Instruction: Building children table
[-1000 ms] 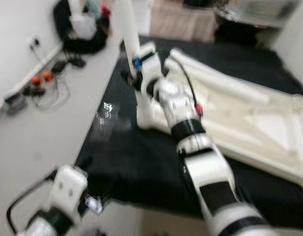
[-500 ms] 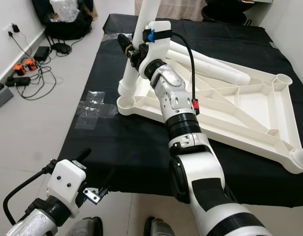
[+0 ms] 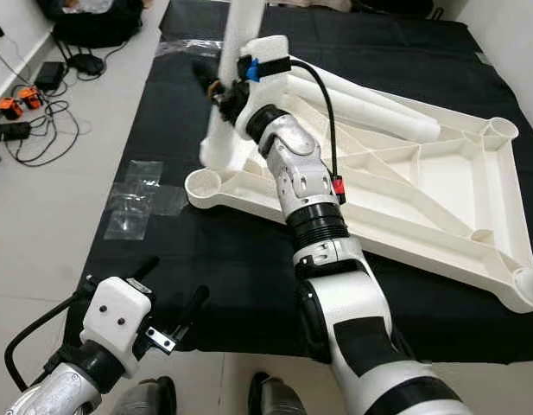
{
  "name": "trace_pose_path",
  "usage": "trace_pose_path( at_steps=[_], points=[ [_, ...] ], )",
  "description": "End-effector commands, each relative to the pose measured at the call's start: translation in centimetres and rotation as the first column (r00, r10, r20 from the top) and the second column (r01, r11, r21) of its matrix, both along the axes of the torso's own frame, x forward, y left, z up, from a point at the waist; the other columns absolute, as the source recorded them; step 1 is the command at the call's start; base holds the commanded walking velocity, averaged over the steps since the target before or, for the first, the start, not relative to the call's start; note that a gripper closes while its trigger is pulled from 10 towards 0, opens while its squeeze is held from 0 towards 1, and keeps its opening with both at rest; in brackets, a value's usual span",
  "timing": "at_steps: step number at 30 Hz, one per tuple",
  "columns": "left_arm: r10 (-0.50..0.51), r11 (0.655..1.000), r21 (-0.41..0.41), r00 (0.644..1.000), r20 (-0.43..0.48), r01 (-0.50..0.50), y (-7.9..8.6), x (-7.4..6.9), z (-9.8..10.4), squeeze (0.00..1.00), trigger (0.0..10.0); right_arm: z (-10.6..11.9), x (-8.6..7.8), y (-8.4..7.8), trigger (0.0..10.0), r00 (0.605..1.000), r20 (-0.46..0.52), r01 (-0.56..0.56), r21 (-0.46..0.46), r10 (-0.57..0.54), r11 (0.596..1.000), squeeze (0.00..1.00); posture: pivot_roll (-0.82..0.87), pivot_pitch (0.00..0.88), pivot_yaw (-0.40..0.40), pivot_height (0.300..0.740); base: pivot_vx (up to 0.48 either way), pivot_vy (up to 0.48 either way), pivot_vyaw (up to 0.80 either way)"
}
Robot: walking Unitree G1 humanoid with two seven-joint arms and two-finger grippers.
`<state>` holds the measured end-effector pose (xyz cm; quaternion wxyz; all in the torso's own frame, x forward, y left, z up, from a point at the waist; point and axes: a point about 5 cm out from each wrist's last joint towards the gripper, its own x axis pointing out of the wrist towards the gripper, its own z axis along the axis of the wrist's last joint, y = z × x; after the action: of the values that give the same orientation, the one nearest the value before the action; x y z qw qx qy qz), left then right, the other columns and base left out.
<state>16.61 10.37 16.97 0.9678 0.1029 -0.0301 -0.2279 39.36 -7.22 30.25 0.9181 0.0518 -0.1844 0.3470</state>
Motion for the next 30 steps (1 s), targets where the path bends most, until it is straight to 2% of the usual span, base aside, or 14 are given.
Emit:
trace_pose_path(
  at_steps=[1, 2, 4, 5, 7, 9, 16, 18, 21, 30],
  points=[
    [0.007, 1.0, 0.009, 1.0, -0.027, -0.007, 0.1, -0.2, -0.5, 0.0, 10.0, -0.8, 0.1, 0.2, 10.0, 0.999, -0.034, -0.019, -0.001, 0.019, 1.0, 0.0, 0.13, 0.223, -0.095, 0.74, 0.0, 0.0, 0.0],
    [0.009, 1.0, 0.01, 1.0, -0.027, -0.008, 0.1, -0.2, -0.5, 0.0, 10.0, 0.3, 0.2, -0.3, 10.0, 1.0, -0.005, -0.019, 0.038, 0.019, 0.999, 0.0, 0.13, 0.224, -0.095, 0.74, 0.0, 0.0, 0.0],
    [0.009, 1.0, 0.01, 1.0, -0.027, -0.008, 0.1, -0.2, -0.5, 0.0, 10.0, 0.3, 0.2, -0.3, 10.0, 1.0, -0.005, -0.019, 0.038, 0.019, 0.999, 0.0, 0.13, 0.224, -0.095, 0.74, 0.0, 0.0, 0.0],
    [0.009, 1.0, 0.01, 1.0, -0.027, -0.009, 0.1, -0.2, -0.6, 0.0, 10.0, 1.2, 0.2, -0.6, 10.0, 0.999, 0.01, -0.046, 0.068, 0.045, 0.997, 0.0, 0.12, 0.223, -0.095, 0.74, 0.0, 0.0, 0.0],
    [0.009, 1.0, 0.01, 1.0, -0.028, -0.009, 0.1, -0.2, -0.6, 0.0, 10.0, 1.5, -0.2, -0.1, 10.0, 0.989, 0.035, -0.145, -0.023, 0.146, 0.989, 0.0, 0.12, 0.223, -0.095, 0.74, 0.0, 0.0, 0.0],
    [0.009, 1.0, 0.009, 1.0, -0.027, -0.009, 0.1, -0.2, -0.6, 0.0, 10.0, 1.0, -0.5, 0.3, 10.0, 0.979, 0.033, -0.198, -0.119, 0.204, 0.973, 0.0, 0.12, 0.225, -0.097, 0.74, 0.0, 0.0, 0.0],
    [0.009, 1.0, 0.007, 1.0, -0.026, -0.009, 0.0, -0.2, -0.5, 0.0, 10.0, -0.7, -0.6, 1.3, 10.0, 0.968, -0.01, -0.245, -0.228, 0.25, 0.942, 0.0, 0.12, 0.228, -0.101, 0.74, 0.0, 0.0, 0.0],
    [0.009, 1.0, 0.005, 1.0, -0.028, -0.009, 0.0, -0.3, -0.6, 0.0, 10.0, -1.7, -0.7, 2.2, 10.0, 0.96, -0.041, -0.279, -0.242, 0.277, 0.929, 0.0, 0.12, 0.225, -0.103, 0.74, 0.0, 0.0, 0.0],
    [0.01, 1.0, 0.006, 1.0, -0.027, -0.01, 0.0, -0.3, -0.6, 0.0, 10.0, -2.1, -0.7, 2.4, 10.0, 0.959, -0.053, -0.281, -0.252, 0.277, 0.926, 0.0, 0.12, 0.221, -0.103, 0.74, 0.0, 0.0, 0.0],
    [0.01, 1.0, 0.008, 1.0, -0.028, -0.01, 0.0, -0.3, -0.7, 0.0, 10.0, -3.4, -0.7, 1.8, 10.0, 0.951, -0.105, -0.31, -0.311, 0.291, 0.898, 0.0, 0.12, 0.216, -0.101, 0.74, 0.0, 0.0, 0.0]
  ],
)
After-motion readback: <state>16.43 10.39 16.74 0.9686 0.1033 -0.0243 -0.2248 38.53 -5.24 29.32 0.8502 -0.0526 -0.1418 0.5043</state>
